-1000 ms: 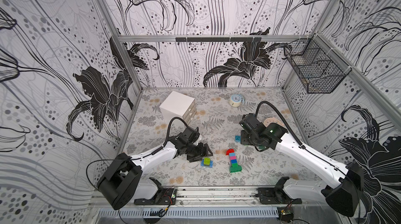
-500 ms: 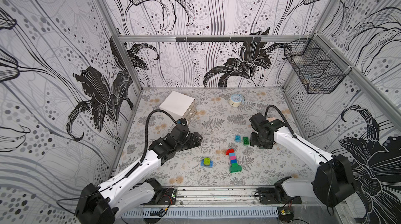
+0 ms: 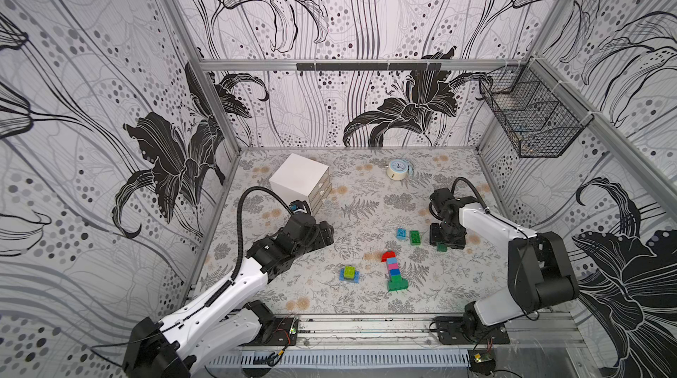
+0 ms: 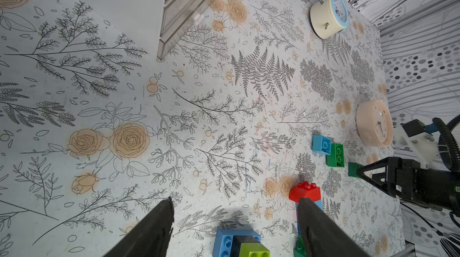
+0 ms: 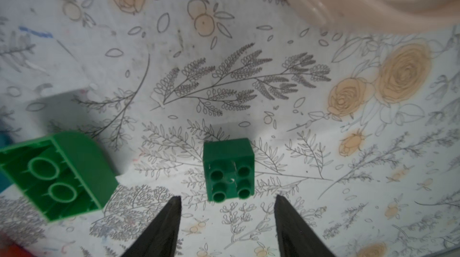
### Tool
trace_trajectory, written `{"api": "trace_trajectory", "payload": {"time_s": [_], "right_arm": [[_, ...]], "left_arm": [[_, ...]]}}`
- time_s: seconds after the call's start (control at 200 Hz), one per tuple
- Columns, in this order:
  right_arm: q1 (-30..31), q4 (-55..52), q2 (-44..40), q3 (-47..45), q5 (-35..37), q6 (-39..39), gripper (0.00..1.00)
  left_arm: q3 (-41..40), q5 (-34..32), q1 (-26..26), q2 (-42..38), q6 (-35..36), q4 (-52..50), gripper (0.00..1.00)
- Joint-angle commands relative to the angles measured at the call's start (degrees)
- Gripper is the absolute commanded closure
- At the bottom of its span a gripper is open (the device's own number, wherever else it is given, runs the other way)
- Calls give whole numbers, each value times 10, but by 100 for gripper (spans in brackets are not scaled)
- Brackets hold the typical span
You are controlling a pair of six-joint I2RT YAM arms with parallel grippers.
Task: Assemble the number 1 with lego
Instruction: Pick up the lego brick from the center of the board.
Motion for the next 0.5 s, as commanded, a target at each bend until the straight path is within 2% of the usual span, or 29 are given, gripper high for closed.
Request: {"api": "trace_trajectory", "payload": {"time_s": [0.0, 0.401, 0.496], "right_arm": [[-12, 15, 18, 9, -17, -25, 41], [-15, 20, 52, 18, -20, -43, 62], [-15, 19, 54, 17, -20, -46, 71]], "left_arm": [[-9, -16, 1, -11, 1, 4, 19], [-12, -33, 10, -26, 2, -1, 22], [-12, -36, 12, -29, 3, -3, 22]]}}
